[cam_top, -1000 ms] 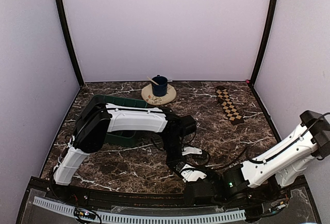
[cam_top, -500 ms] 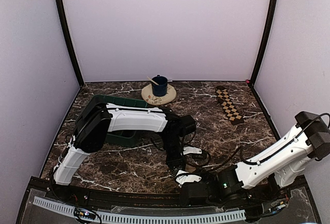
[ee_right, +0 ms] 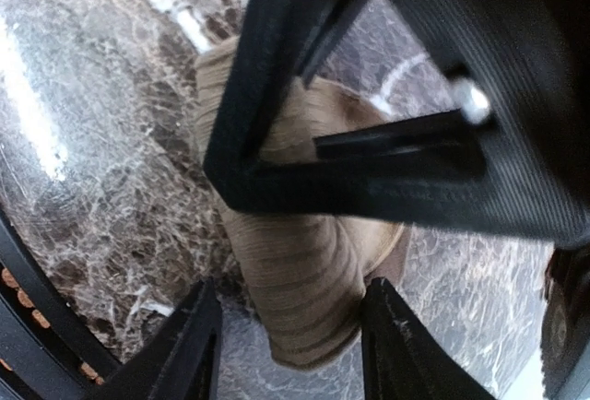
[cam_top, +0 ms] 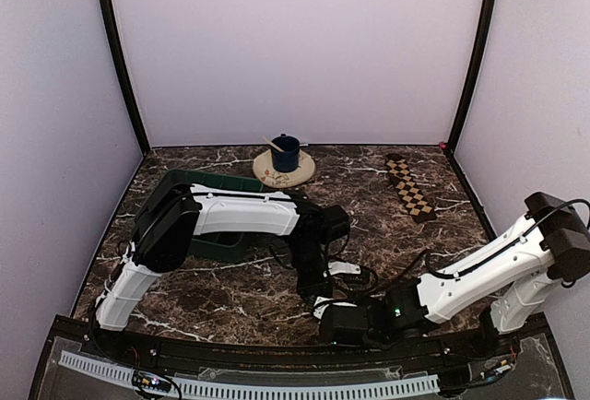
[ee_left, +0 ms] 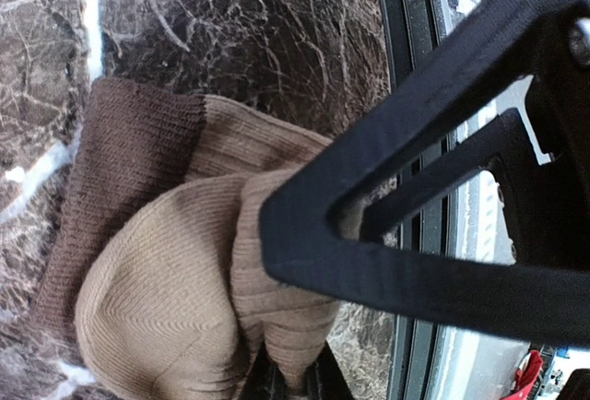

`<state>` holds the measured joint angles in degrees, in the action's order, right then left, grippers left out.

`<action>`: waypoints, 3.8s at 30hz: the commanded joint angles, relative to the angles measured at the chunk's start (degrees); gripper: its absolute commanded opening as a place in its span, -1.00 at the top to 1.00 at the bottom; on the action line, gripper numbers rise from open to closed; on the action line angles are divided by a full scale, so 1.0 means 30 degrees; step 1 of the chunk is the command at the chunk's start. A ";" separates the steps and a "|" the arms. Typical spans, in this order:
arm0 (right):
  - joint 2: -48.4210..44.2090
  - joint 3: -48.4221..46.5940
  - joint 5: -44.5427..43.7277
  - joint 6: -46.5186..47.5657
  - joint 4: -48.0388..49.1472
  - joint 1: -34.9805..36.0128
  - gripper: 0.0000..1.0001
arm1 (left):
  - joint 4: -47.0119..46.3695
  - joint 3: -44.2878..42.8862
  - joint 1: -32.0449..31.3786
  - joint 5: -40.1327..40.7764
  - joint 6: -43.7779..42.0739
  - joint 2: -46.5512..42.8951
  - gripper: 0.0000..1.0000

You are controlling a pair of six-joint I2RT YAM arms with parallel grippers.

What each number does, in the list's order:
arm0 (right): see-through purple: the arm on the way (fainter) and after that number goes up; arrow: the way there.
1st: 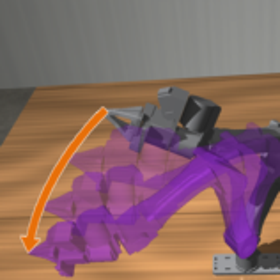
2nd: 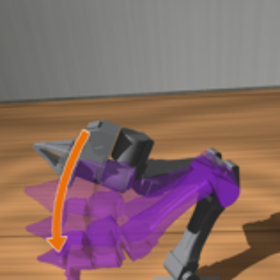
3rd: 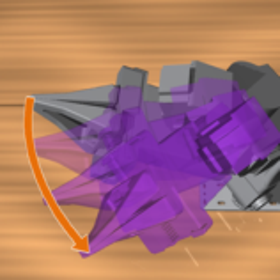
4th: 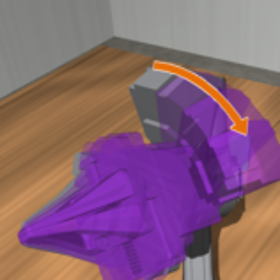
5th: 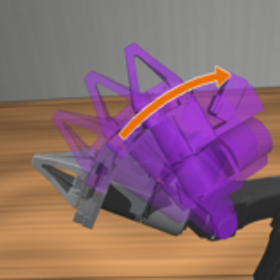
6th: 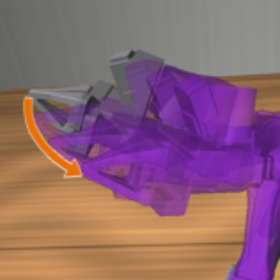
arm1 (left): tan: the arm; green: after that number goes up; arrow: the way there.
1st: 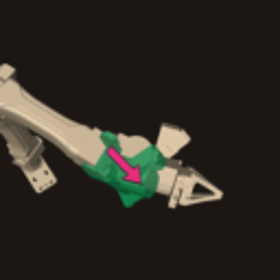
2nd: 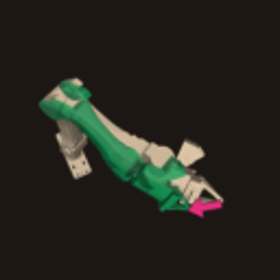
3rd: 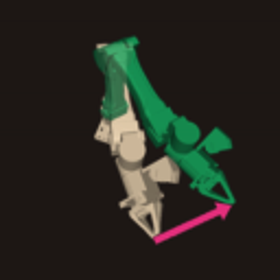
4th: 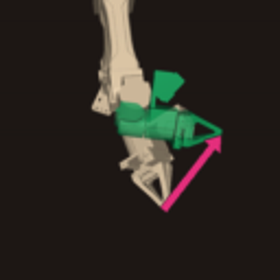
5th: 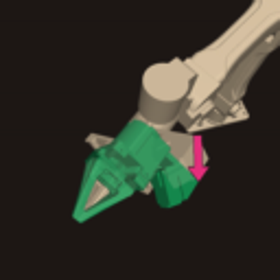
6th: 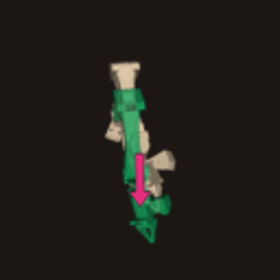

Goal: Roll the socks
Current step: Roll the sock at the center of the board.

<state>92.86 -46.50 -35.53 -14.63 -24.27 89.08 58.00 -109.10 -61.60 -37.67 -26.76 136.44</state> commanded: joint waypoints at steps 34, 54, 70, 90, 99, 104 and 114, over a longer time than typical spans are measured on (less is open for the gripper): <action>0.0113 0.0427 0.4714 -0.0830 0.0733 -0.2668 0.94 | -0.2195 0.3658 0.0935 0.4147 0.2429 -0.1718 0.34; 0.0027 0.0592 0.5843 -0.1567 0.0855 -0.3539 0.94 | -0.4234 0.6483 0.2465 0.4311 0.3540 -0.4182 0.26; -0.0365 0.1112 0.8982 -0.2050 0.1669 -0.5168 0.95 | -0.8295 0.9182 0.3835 0.5072 0.4749 -0.7532 0.19; -0.1854 0.2932 1.8200 -0.4126 0.5262 -1.0125 0.96 | -1.9460 1.7257 0.0715 0.9330 0.3840 -1.2958 0.15; -0.1793 0.3897 2.1342 -0.5408 0.7062 -1.1366 0.98 | -2.1947 1.8356 -0.1191 1.1935 0.1491 -1.2568 0.09; -0.1573 0.4192 2.2509 -0.5867 0.7833 -1.1805 1.00 | -2.3117 1.8560 -0.1946 1.3020 -0.0647 -1.2136 0.09; -0.1615 0.4292 2.3073 -0.5962 0.7738 -1.2394 1.00 | -2.3914 1.8771 -0.3231 1.3617 -0.3689 -1.1638 0.09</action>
<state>87.92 -34.37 32.01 -32.05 -2.35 52.69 -11.14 -54.00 -70.02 1.93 -32.77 101.58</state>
